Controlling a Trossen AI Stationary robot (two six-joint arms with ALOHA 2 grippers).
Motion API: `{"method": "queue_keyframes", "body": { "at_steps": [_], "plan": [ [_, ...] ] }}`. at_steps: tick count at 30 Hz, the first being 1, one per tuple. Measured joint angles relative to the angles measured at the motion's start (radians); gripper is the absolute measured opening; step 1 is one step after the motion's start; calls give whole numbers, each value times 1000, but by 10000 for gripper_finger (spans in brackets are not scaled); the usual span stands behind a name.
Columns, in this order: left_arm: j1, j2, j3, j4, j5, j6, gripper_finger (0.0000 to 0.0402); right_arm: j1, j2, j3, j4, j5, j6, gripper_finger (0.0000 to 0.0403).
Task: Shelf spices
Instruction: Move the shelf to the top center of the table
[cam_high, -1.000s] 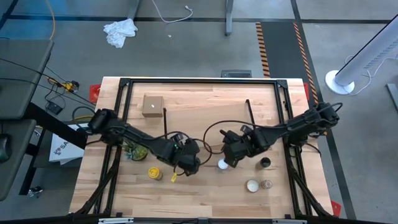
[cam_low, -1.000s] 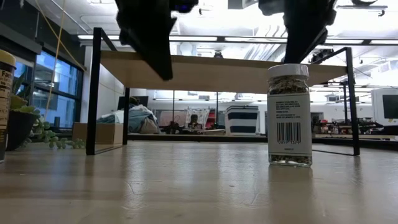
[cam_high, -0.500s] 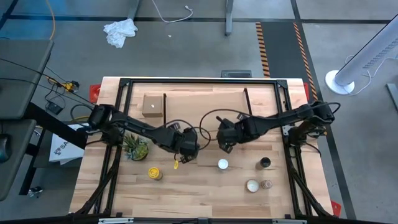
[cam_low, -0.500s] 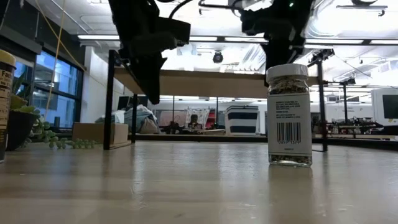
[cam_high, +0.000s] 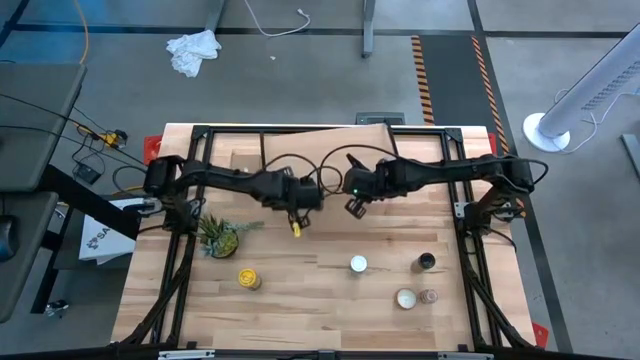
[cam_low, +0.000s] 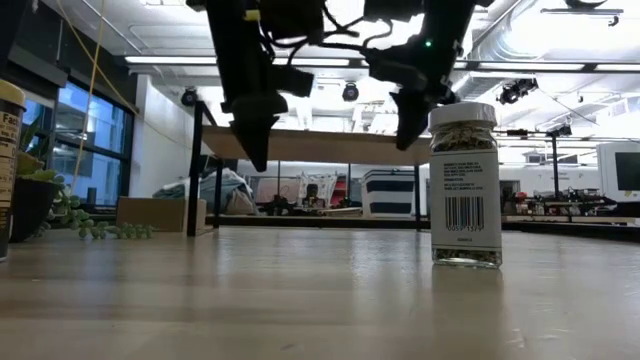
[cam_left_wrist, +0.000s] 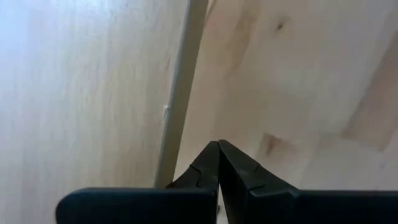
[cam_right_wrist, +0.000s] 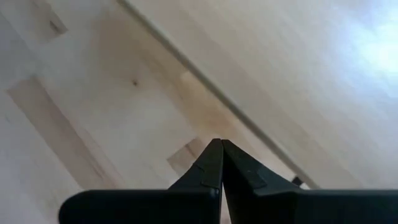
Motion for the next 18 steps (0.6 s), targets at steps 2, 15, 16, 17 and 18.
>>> {"method": "queue_keyframes", "body": {
  "at_steps": [2,15,16,17,18],
  "plan": [
    [21,-2,0,-18,6,20,0,-5,0,0,9,-16,-1,0],
    [108,-42,0,-109,1,-2,0,62,-4,0,29,-99,-7,0],
    [108,-59,0,-111,8,-4,0,71,-9,0,29,-119,-20,0],
    [102,-80,0,-111,15,-6,0,80,-19,0,28,-135,-31,0],
    [94,-104,0,-114,17,-8,0,92,-31,0,28,-149,-46,0]
  ]
}}
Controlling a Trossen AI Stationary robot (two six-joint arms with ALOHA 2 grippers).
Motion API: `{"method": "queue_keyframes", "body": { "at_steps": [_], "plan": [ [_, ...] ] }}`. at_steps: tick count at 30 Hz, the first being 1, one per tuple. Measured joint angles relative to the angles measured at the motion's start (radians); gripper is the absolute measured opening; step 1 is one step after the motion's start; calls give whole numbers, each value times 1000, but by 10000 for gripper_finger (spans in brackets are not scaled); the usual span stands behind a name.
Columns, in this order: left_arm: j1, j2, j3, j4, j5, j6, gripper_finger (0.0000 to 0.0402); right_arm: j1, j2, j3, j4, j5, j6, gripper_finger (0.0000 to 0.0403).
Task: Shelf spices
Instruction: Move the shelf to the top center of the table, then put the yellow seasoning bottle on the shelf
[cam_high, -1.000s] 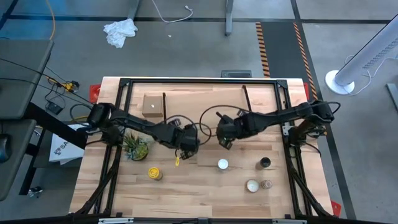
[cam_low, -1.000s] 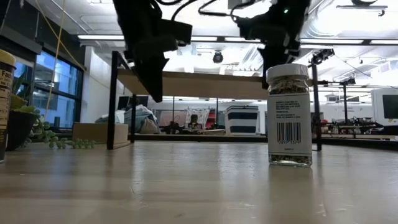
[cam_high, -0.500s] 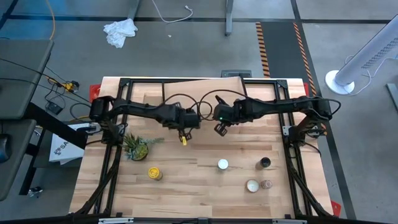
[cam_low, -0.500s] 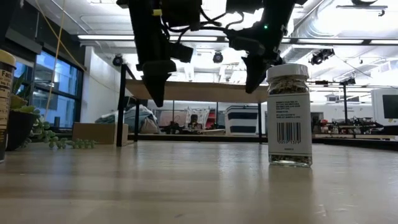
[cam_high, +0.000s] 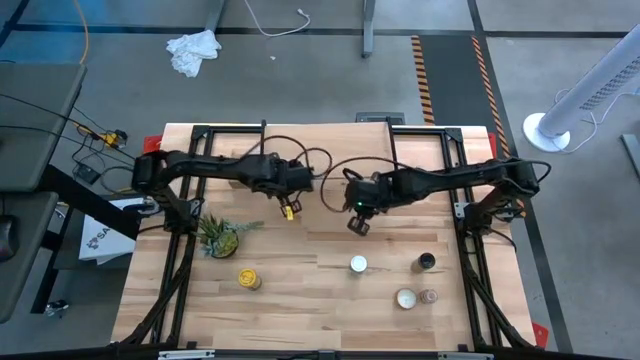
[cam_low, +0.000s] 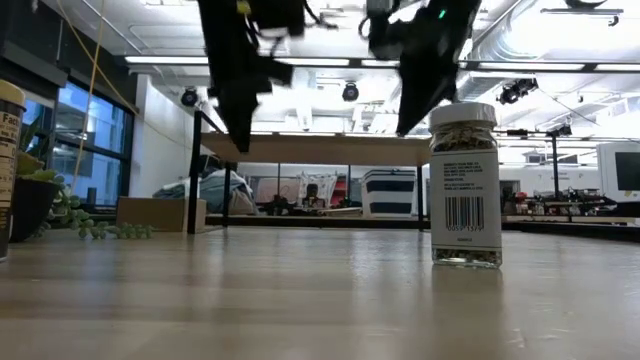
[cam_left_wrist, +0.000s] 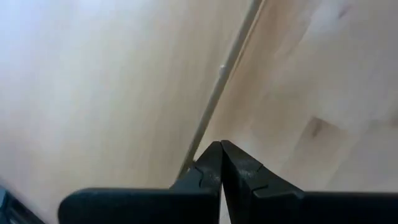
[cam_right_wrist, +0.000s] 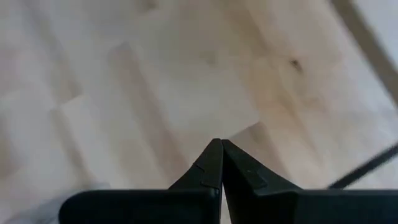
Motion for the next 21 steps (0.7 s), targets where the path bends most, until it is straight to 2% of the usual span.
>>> {"method": "queue_keyframes", "body": {
  "at_steps": [6,12,16,21],
  "plan": [
    [-97,-207,0,-44,-26,-89,0,55,-110,0,-36,-3,3,0],
    [-326,-407,0,-81,-22,-237,4,134,-225,1,-38,-21,90,0],
    [-502,-450,1,-207,15,-349,25,181,-258,1,-38,-19,137,0],
    [-691,-438,-29,-299,69,-515,77,216,-258,1,-35,-19,188,0]
  ]
}}
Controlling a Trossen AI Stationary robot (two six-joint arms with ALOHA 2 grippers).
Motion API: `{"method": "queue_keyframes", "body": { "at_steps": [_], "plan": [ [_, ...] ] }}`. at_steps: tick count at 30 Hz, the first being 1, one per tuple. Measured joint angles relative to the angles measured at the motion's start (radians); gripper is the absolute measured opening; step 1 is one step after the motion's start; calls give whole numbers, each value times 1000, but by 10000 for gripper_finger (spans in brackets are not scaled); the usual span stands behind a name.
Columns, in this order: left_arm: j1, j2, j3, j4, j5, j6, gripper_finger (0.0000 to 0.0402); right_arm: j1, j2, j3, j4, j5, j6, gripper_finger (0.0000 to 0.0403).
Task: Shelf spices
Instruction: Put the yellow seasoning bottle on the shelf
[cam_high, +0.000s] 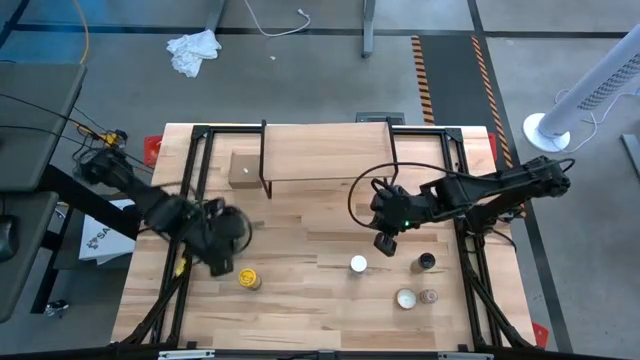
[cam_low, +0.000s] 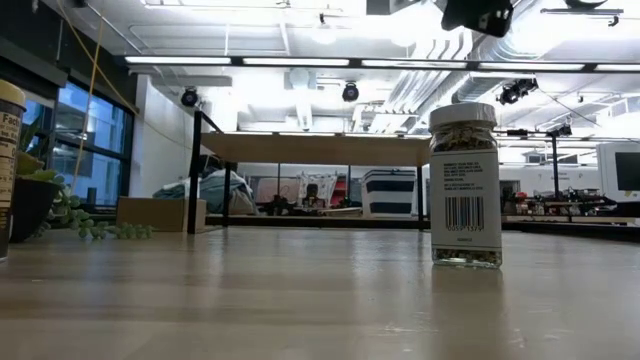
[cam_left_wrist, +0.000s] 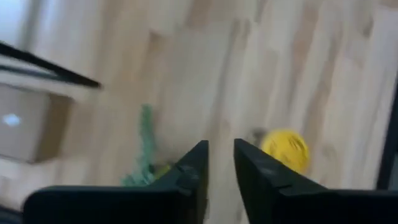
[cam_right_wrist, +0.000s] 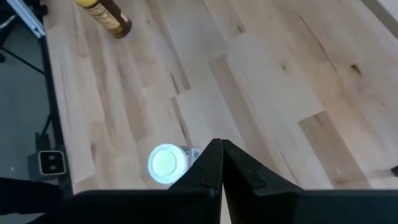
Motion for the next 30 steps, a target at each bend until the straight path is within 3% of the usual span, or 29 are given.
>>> {"method": "queue_keyframes", "body": {
  "at_steps": [7,12,15,20,26,30],
  "plan": [
    [-158,1,-136,10,146,-174,169,5,0,0,43,-16,26,0],
    [-191,1,-173,225,193,-157,230,2,0,0,44,7,43,8],
    [-174,5,-173,343,197,-90,260,2,0,0,43,22,43,37],
    [-129,27,-173,340,196,-67,292,2,0,0,33,30,34,107],
    [-109,86,-173,377,242,-38,308,6,0,0,32,35,-11,182],
    [-109,143,-173,384,261,-22,312,9,0,0,32,62,-55,205]
  ]
}}
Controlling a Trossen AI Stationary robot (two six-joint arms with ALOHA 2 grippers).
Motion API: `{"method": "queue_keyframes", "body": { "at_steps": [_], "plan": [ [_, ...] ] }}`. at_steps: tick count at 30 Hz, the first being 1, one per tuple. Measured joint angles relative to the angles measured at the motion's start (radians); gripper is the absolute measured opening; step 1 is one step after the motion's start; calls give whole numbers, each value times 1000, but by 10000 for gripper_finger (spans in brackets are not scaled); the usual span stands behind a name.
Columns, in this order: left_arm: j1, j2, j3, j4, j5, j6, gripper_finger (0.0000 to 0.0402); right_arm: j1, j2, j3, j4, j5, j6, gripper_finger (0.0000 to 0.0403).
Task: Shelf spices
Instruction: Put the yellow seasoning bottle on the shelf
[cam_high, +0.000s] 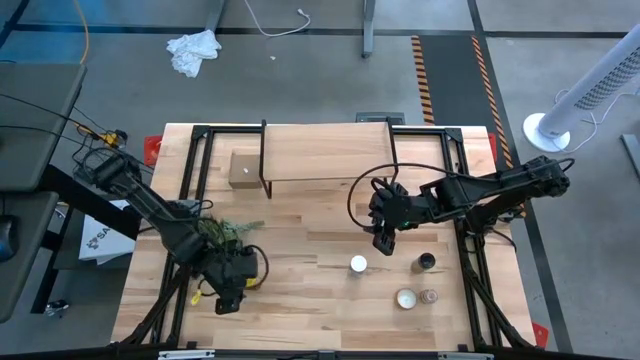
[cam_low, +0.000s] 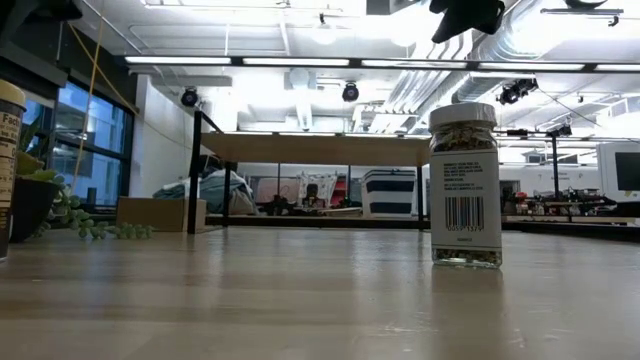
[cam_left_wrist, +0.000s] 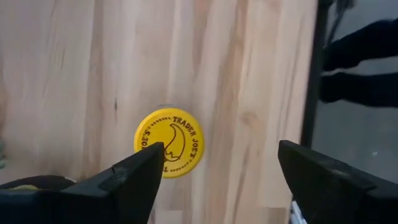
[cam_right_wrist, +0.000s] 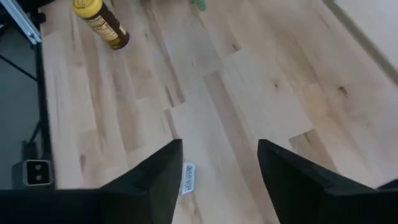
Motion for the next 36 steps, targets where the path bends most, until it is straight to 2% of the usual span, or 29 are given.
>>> {"method": "queue_keyframes", "body": {
  "at_steps": [12,21,26,31,36],
  "plan": [
    [30,105,9,-30,-40,-18,312,0,0,0,0,54,-38,209],
    [59,106,111,-150,-69,22,312,0,0,0,0,70,-61,209],
    [52,109,113,-153,-53,45,312,-1,0,0,-1,83,-61,209],
    [40,111,97,-171,-91,79,312,-1,0,0,-1,110,-61,209],
    [37,112,68,-149,-50,82,312,-1,1,0,-2,111,-61,209]
  ]
}}
